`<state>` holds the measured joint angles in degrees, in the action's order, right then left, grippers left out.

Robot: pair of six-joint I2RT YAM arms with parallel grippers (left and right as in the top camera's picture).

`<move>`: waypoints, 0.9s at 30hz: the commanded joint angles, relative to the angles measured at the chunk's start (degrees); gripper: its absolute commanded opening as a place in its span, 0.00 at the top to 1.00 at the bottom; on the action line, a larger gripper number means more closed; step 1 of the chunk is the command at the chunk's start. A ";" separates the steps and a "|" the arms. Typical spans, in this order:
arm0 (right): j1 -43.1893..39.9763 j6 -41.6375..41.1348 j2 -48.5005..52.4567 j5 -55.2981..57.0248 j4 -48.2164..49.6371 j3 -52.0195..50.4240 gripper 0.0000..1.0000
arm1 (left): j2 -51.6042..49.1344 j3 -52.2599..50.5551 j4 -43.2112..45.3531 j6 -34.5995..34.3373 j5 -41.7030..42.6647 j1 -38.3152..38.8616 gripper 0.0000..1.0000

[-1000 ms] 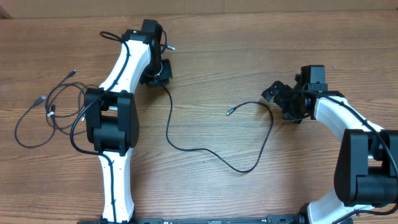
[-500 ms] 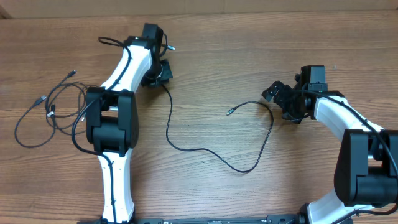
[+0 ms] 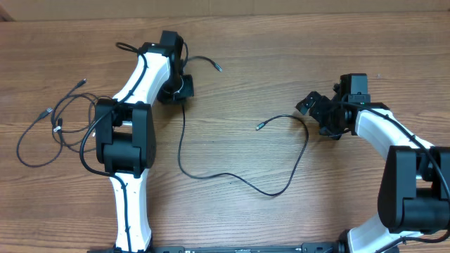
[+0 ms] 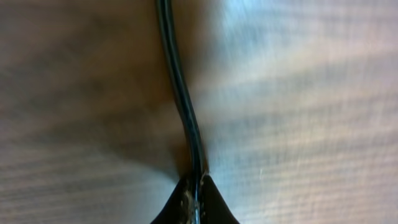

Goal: Untangle cables

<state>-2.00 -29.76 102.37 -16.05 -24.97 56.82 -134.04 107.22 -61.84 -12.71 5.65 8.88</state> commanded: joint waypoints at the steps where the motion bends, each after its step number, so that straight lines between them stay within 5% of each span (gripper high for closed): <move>1: -0.44 0.26 1.62 2.75 -0.66 -1.20 0.00 | -1.60 -2.34 -3.69 12.50 2.99 0.15 0.96; 13: -0.44 0.26 1.62 2.75 -0.66 -1.20 0.00 | -1.60 -5.22 -8.87 34.99 22.60 0.33 0.94; 27: -0.44 0.26 1.62 2.75 -0.66 -1.20 0.00 | -1.60 -14.23 -4.68 45.31 24.39 4.24 0.96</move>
<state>-2.00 -29.78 102.37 -16.08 -24.99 56.82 -133.51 96.27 -68.95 27.75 34.04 11.46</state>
